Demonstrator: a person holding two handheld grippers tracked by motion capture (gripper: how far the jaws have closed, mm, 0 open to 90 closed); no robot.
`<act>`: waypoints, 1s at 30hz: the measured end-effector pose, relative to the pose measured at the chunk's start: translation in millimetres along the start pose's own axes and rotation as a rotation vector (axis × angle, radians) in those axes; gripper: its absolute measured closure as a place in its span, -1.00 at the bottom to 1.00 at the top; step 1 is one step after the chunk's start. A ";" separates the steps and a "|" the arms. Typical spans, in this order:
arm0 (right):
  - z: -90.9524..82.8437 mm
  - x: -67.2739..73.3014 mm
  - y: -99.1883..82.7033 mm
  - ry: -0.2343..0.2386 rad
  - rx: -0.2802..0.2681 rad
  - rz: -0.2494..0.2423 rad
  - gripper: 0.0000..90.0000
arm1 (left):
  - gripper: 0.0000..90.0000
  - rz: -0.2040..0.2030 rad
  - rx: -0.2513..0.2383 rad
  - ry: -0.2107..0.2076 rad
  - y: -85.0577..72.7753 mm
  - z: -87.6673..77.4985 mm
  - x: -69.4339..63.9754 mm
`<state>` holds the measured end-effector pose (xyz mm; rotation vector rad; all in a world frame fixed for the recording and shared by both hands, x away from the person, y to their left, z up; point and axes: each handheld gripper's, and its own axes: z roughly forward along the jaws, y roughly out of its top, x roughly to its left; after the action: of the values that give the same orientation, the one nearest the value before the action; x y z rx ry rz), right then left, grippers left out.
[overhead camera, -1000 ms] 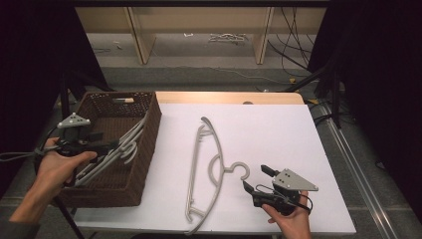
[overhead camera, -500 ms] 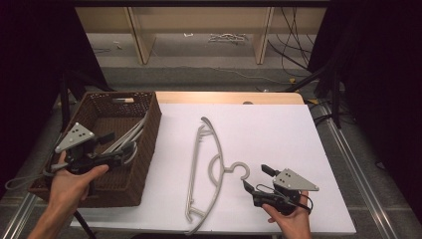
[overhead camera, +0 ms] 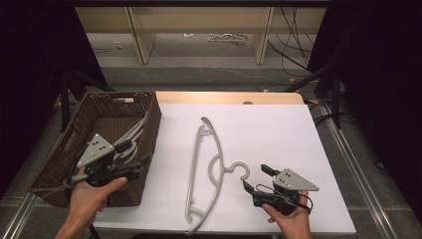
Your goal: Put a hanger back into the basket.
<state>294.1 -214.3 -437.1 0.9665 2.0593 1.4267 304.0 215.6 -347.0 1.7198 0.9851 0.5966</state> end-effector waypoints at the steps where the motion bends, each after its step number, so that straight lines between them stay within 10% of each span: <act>1: -0.8 -0.2 0.4 0.003 0.011 -0.003 -0.51 | -0.47 -0.002 0.002 -0.004 -1.4 1.7 -1.9; 30: -1.4 -3.1 0.1 0.000 -0.026 -0.008 -0.51 | -0.47 0.129 0.166 -0.155 -18.9 66.9 -72.2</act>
<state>295.1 -217.4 -436.6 0.9470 2.0373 1.4462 310.2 122.6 -383.8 1.9573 0.8381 0.4658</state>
